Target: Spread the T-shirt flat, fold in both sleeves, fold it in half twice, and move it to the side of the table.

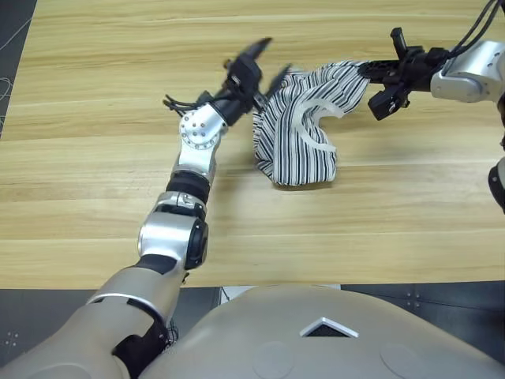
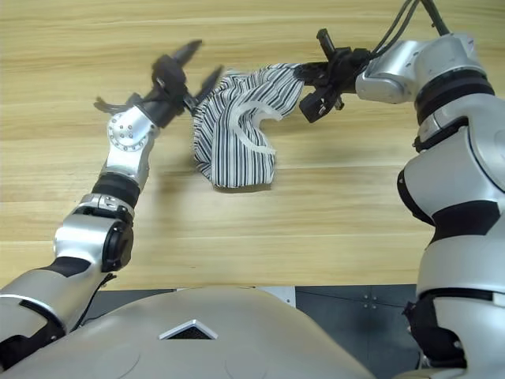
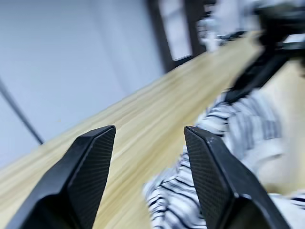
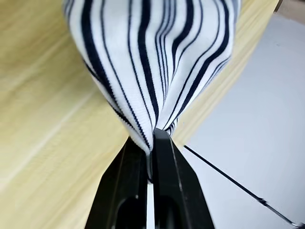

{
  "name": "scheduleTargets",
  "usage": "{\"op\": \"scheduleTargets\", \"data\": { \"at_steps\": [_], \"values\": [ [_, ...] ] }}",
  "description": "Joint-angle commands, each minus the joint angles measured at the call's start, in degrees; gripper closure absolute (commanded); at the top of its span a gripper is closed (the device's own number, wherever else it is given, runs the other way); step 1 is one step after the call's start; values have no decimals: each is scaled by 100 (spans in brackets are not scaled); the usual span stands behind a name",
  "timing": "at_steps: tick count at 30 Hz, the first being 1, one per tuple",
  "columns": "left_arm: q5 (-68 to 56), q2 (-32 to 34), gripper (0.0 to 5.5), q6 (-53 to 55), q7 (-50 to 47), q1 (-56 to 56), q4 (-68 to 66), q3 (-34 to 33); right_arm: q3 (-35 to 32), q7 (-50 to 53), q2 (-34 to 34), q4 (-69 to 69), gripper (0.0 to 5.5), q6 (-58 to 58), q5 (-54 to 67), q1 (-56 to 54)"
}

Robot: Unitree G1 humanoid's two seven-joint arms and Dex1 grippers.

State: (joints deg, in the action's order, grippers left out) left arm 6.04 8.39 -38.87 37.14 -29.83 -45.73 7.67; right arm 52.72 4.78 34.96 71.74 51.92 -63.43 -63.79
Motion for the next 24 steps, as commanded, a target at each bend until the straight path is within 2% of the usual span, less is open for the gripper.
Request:
{"op": "scheduleTargets", "data": {
  "at_steps": [1, 6, 9, 13, 18, 24],
  "values": [
    [499, 511, 280, 305, 675, 895, 1539, 835, -301, -687, -2, 83, 538, -262, 388, 64],
    [570, 837, 280, 808, 751, 1391, 2685, 1102, -618, -1598, 275, 301, 538, -874, 723, 182],
    [783, 978, 280, 1018, 613, 1434, 2893, 1165, -742, -2082, 398, 408, 538, -1350, 834, 244],
    [848, 1181, 280, 1215, 722, 1630, 3177, 1354, -923, -2411, 304, 330, 538, -1366, 1065, 339],
    [1208, 1375, 280, 1418, 693, 1724, 3204, 1678, -962, -2503, 147, 275, 538, -1405, 1106, 346],
    [2099, 1538, 280, 1406, 81, 1433, 2541, 1938, -923, -2443, 125, 273, 538, -1410, 1100, 391]
  ]
}}
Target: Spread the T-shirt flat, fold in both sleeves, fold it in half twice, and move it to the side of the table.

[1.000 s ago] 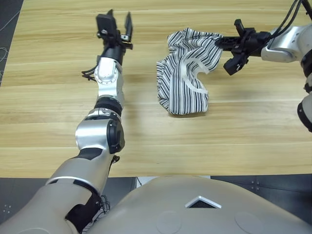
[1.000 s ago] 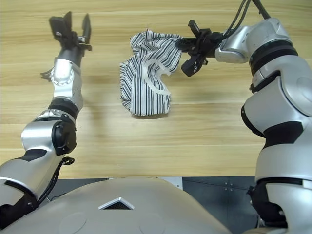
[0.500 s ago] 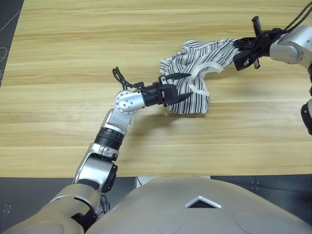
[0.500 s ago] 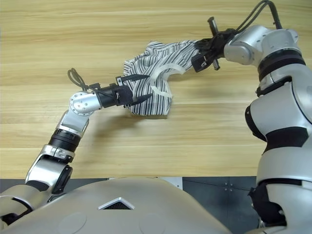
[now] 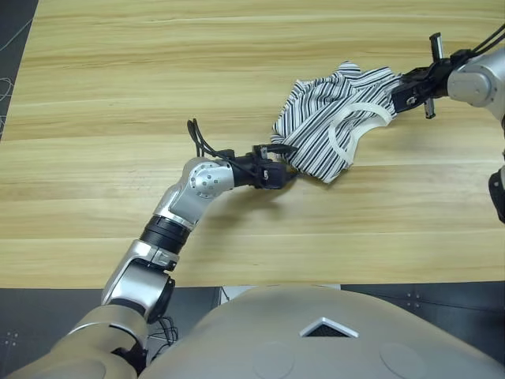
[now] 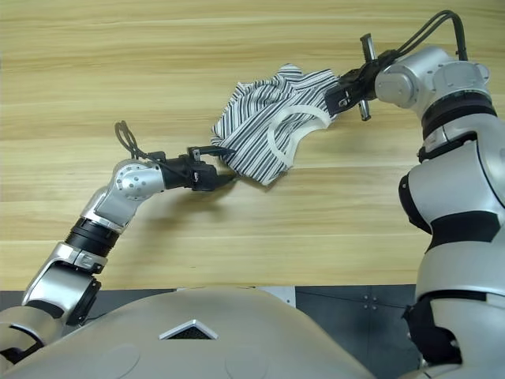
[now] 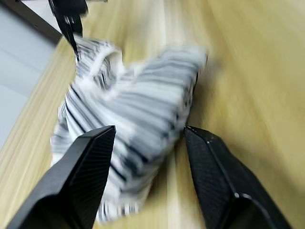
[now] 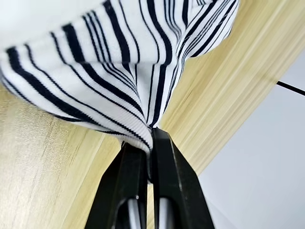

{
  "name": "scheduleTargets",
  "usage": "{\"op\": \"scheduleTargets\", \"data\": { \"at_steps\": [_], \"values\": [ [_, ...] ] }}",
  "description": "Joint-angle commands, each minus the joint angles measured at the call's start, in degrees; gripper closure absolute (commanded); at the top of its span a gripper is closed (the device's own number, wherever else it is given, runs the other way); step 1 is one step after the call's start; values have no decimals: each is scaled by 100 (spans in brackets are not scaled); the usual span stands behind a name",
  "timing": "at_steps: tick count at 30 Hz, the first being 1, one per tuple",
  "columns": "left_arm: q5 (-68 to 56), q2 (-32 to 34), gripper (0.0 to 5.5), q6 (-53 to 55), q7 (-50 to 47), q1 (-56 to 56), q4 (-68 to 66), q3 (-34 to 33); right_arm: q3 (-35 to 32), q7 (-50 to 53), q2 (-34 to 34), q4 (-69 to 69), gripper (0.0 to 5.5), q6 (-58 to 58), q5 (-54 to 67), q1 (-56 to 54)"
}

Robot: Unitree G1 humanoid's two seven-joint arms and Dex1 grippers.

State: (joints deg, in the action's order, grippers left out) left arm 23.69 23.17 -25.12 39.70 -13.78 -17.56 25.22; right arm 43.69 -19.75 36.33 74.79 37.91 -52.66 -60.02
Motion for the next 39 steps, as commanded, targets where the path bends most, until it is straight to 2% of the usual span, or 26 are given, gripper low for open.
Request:
{"op": "scheduleTargets", "data": {
  "at_steps": [1, 7, 12, 15, 20, 29, 35, 39],
  "values": [
    [393, 40, 280, 1, -240, -200, -353, 233, -17, 26, -15, -34, 538, -10, 20, 22],
    [540, -126, 280, -222, -555, -346, -837, 552, 10, 102, -52, -38, 538, 15, -4, 43],
    [304, -154, 280, -427, -539, -261, -688, 621, 50, 152, -77, -35, 538, 39, -30, 50],
    [239, -134, 322, -413, -515, -250, -646, 645, 73, 187, -82, -30, 540, 32, -47, 56],
    [183, -137, 423, -444, -556, -247, -670, 661, 102, 225, -104, -24, 540, 22, -58, 57],
    [204, -246, 538, -595, -727, -353, -1037, 706, 142, 258, -149, -22, 540, 24, -62, 72],
    [76, -135, 538, -633, -589, -263, -734, 672, 157, 241, -158, -20, 540, 32, -35, 58],
    [-1040, 185, 538, -560, 51, -141, 280, 282, -66, 64, -132, -8, 540, 172, 234, 34]
  ]
}}
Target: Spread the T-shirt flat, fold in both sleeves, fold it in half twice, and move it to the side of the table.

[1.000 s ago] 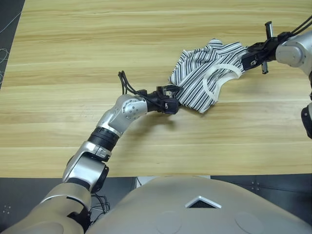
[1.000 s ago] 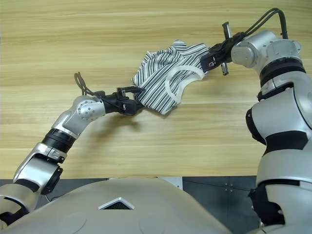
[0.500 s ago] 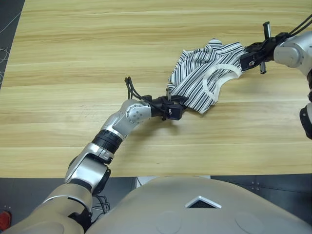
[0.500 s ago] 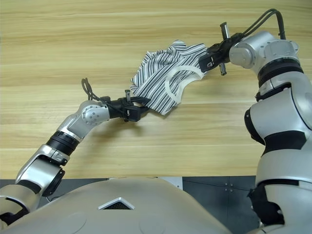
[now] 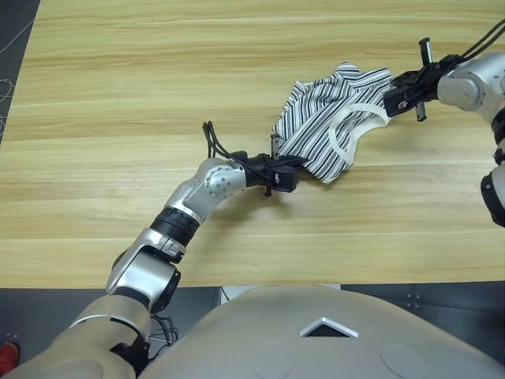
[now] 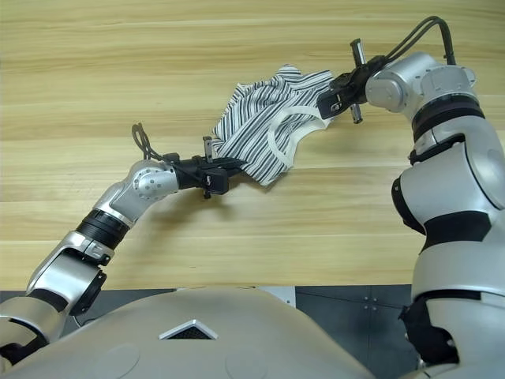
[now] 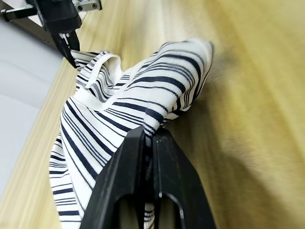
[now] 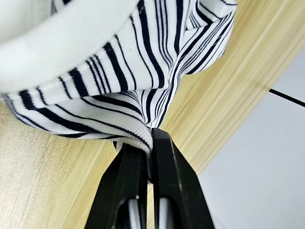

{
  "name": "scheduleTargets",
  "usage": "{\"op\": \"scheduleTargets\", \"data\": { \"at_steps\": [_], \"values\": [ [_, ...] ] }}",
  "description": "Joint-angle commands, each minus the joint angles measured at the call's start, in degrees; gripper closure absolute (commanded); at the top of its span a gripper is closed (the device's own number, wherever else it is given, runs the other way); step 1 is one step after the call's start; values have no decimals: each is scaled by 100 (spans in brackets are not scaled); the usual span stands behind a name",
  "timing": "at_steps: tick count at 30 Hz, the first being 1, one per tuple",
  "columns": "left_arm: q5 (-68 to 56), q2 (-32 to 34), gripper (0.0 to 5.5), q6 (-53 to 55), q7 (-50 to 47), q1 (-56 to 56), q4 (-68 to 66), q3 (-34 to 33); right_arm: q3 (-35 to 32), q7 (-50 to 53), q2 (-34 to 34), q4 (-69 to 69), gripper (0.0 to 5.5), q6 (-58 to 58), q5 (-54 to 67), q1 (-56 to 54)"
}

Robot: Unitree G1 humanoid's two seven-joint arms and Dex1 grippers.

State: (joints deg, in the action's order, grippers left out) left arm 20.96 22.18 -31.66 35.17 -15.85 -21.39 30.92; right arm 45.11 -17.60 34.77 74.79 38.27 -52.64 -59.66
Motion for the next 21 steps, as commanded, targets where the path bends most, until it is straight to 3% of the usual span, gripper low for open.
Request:
{"op": "scheduleTargets", "data": {
  "at_steps": [1, 5, 7, 10, 13, 17, 21],
  "values": [
    [-1135, 398, 538, 129, 723, 70, 879, -398, -312, -232, 24, 1, 540, 201, 358, -4],
    [-2282, 857, 538, 267, 1473, 21, 1199, -887, -825, -824, -49, 37, 540, 400, 972, 34],
    [-2693, 1054, 538, 355, 1803, -53, 1179, -1127, -1353, -1644, -169, 86, 540, 521, 1661, 118],
    [-3657, 1175, 538, 699, 2447, -293, 1092, -1560, -2601, -3845, -490, -13, 540, 486, 3471, 405],
    [-4427, 946, 538, 1453, 2346, -743, 695, -2184, -3525, -5436, -827, -276, 540, -66, 4843, 614],
    [-5026, 841, 538, 2533, 2371, -986, 394, -2623, -4159, -6410, -933, -557, 540, -948, 5710, 742],
    [-4837, 1592, 538, 2393, 3843, -478, 515, -2548, -4306, -7281, -702, -1039, 540, -1628, 6036, 1015]
  ]
}}
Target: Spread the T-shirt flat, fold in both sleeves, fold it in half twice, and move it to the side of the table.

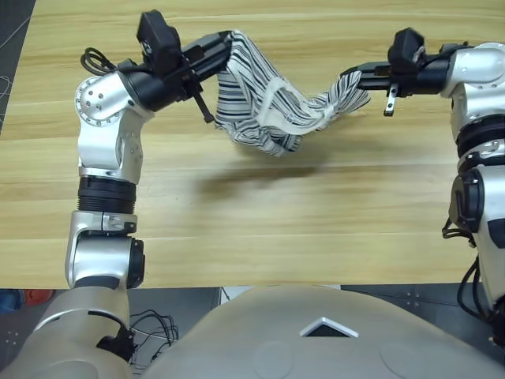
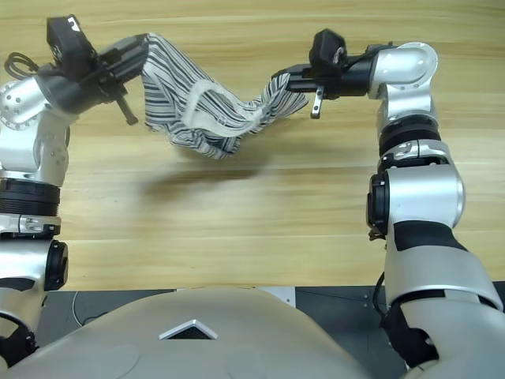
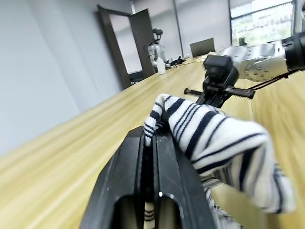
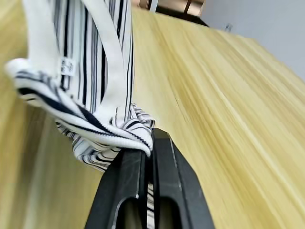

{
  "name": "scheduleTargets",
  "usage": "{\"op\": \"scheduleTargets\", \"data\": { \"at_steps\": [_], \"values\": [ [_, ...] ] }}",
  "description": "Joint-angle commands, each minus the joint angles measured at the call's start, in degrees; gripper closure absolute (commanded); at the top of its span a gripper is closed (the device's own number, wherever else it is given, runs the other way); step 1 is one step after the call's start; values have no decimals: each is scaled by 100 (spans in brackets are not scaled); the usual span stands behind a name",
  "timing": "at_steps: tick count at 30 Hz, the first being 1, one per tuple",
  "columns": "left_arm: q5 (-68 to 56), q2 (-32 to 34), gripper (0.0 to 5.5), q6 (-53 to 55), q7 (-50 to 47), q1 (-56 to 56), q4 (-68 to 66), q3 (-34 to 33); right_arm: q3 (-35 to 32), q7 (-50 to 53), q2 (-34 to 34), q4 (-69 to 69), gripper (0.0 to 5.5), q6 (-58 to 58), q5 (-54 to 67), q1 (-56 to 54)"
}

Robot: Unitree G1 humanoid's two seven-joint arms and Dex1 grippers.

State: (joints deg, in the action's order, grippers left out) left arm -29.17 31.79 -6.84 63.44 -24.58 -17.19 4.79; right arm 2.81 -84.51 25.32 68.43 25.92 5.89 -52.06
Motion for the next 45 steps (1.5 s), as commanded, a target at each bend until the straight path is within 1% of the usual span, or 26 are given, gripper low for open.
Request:
{"op": "scheduleTargets", "data": {
  "at_steps": [1, 2, 5, 6, 7, 9, 11, 13, 16, 19, 20, 21, 23, 24, 27, 29, 32, 34, 36, 38, 39, 40, 42, 43, 45],
  "values": [
    [247, 847, 538, -66, 1312, 525, 143, 74, -46, -690, 323, -541, 540, -483, 169, 334],
    [323, 1051, 538, -60, 1513, 608, 171, 35, -38, -743, 391, -656, 540, -556, 168, 400],
    [280, 1404, 538, 271, 1702, 572, 288, -210, -135, -786, 460, -1057, 540, -971, 411, 492],
    [243, 1450, 538, 353, 1667, 417, 293, -313, -261, -589, 389, -1125, 540, -1142, 495, 407],
    [340, 1349, 538, 534, 1292, -131, -42, -410, -454, -66, 212, -1042, 540, -1388, 619, 136],
    [781, 954, 538, 734, 310, -1454, -1181, -449, -737, 1141, -189, -700, 540, -1785, 700, -514],
    [1179, 653, 538, 768, -352, -2369, -2190, -354, -818, 1957, -440, -409, 540, -1938, 621, -949],
    [1637, 347, 538, 662, -1033, -3378, -3361, -196, -935, 2999, -660, 5, 540, -2035, 514, -1526],
    [2257, -16, 538, 641, -2872, -4969, -5041, -186, -1152, 4934, -914, 567, 540, -2156, 393, -2523],
    [2655, -122, 538, 527, -4307, -6038, -5730, -295, -1219, 6559, -980, 828, 540, -2039, 146, -3368],
    [2628, -107, 538, 331, -4730, -6390, -5813, -487, -1283, 7041, -948, 856, 540, -1888, 92, -3708],
    [2606, -71, 538, 108, -5080, -6683, -5862, -654, -1302, 7424, -905, 868, 540, -1699, -14, -4003],
    [2504, 6, 538, -270, -5376, -7022, -5899, -963, -1385, 7680, -869, 862, 540, -1313, -98, -4404],
    [2521, 14, 538, -381, -5402, -7068, -5915, -1032, -1376, 7674, -861, 864, 540, -1190, -171, -4476],
    [2736, -132, 538, -554, -5093, -6861, -5983, -1037, -1444, 7168, -901, 904, 540, -1123, -229, -4350],
    [2914, -279, 538, -680, -4683, -6479, -6000, -900, -1422, 6664, -979, 918, 540, -1148, -262, -4061],
    [3124, -497, 538, -993, -3729, -5610, -5953, -687, -1383, 5679, -1101, 903, 540, -1236, -239, -3428],
    [3094, -539, 538, -1338, -2753, -4795, -5823, -627, -1367, 4504, -1126, 837, 540, -1370, -123, -2858],
    [2869, -461, 538, -1747, -1306, -3782, -5481, -607, -1366, 2813, -1059, 677, 540, -1620, 96, -2195],
    [2388, -150, 538, -1929, 400, -2484, -4540, -568, -1430, 1186, -937, 368, 540, -2058, 435, -1508],
    [2075, 29, 538, -1883, 1025, -1900, -3890, -584, -1442, 648, -890, 208, 540, -2238, 556, -1228],
    [1739, 277, 538, -1552, 1445, -1367, -3054, -642, -1424, 204, -835, 15, 540, -2421, 666, -931],
    [1204, 654, 538, -800, 1882, -811, -1818, -822, -1377, -290, -754, -331, 540, -2623, 786, -521],
    [1017, 811, 538, -449, 2002, -672, -1402, -897, -1373, -455, -717, -498, 540, -2743, 856, -385],
    [844, 991, 538, -139, 2080, -521, -891, -972, -1382, -684, -645, -966, 540, -3087, 1063, -186]
  ]
}}
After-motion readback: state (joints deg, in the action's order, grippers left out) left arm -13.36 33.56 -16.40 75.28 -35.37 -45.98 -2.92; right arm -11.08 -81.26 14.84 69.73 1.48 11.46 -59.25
